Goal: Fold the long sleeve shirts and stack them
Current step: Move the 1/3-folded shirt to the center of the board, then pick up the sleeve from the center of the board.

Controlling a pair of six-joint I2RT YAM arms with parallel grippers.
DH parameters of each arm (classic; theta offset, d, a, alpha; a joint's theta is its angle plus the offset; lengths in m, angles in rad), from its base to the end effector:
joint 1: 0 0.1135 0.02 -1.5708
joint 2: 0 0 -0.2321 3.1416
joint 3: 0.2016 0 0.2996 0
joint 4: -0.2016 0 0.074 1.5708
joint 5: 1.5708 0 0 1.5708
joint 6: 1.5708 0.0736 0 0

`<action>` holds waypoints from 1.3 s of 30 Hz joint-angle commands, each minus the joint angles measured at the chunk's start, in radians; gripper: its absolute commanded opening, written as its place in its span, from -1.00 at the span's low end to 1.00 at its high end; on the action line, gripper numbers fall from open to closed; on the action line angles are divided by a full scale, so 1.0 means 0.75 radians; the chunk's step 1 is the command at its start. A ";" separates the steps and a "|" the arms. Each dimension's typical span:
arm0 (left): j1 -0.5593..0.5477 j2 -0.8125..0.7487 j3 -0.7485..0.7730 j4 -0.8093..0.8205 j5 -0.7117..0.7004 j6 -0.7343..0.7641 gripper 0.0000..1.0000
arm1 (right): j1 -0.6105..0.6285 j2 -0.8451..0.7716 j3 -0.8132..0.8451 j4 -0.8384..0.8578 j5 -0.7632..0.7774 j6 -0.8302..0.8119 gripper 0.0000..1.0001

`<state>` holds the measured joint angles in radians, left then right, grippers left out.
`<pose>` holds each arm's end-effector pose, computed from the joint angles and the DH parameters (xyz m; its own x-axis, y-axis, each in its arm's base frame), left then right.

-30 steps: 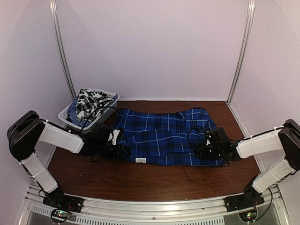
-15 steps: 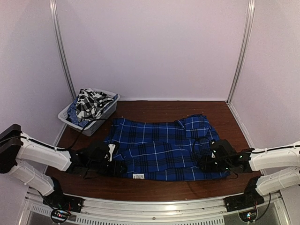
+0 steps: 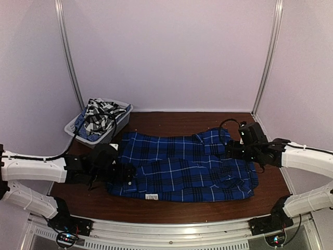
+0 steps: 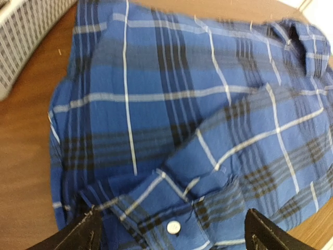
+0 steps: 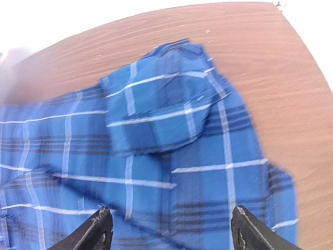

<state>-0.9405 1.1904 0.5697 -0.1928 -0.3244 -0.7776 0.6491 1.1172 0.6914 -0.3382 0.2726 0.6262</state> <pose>0.1995 -0.2336 0.1026 -0.7519 -0.0977 -0.6520 0.1532 0.9360 -0.3169 0.2629 0.1746 0.1553 -0.6970 0.1797 -0.6942 -0.0232 0.9619 0.2723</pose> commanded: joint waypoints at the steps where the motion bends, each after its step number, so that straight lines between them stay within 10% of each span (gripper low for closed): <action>1: 0.008 -0.025 0.108 -0.013 -0.172 0.090 0.95 | -0.204 0.112 0.046 0.100 -0.071 -0.229 0.61; 27: 0.084 0.188 0.281 0.310 0.235 0.417 0.95 | -0.632 0.859 0.387 0.449 -0.895 -0.487 0.28; 39: 0.136 0.202 0.288 0.278 0.196 0.390 0.95 | -0.636 0.709 0.342 0.460 -1.055 -0.445 -0.81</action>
<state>-0.8577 1.3327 0.7486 -0.0082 -0.1577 -0.4835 0.1787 1.7580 0.9588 -0.0048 -0.4549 0.2749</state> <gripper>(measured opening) 0.976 0.152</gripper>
